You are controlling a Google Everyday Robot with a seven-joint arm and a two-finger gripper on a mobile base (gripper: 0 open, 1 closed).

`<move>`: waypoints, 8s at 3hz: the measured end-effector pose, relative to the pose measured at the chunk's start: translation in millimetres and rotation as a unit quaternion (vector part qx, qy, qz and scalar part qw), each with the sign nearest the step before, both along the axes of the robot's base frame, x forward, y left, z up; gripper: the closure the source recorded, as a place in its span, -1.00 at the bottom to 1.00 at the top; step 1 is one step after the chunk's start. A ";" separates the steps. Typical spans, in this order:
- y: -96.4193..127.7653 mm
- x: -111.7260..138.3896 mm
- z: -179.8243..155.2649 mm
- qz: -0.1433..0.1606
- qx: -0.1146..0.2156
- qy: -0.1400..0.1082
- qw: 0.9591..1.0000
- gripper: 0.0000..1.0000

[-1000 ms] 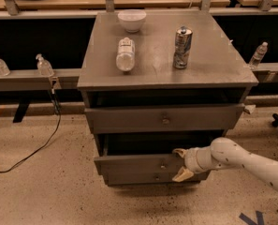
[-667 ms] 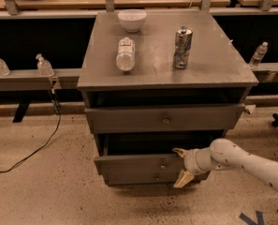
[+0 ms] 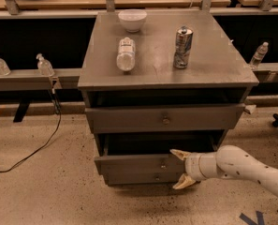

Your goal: Open middle drawer

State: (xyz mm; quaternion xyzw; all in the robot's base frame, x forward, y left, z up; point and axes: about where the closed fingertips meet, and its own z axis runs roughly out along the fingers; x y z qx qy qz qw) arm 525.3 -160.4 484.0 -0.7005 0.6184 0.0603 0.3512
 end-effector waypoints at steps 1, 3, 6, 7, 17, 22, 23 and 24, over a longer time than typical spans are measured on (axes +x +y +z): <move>1.4 1.4 23.2 0.005 -0.004 -0.031 1.000 -0.30; -20.0 45.1 20.4 -0.043 0.016 -0.012 0.999 0.53; -36.7 108.7 -2.5 -0.139 0.052 0.027 0.989 1.00; -39.8 111.0 -16.0 -0.153 0.051 0.036 0.986 1.00; -48.2 55.1 5.8 -0.122 0.026 0.041 0.991 -0.69; -64.3 40.0 -62.0 -0.140 0.006 0.128 0.982 -0.38; -54.5 27.8 -48.9 -0.121 0.004 0.121 0.985 -0.40; -48.9 0.4 -39.8 -0.096 0.011 0.142 0.985 -0.33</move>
Offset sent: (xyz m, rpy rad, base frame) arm 0.0600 -0.0360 0.0282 0.0113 -0.0371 -0.1097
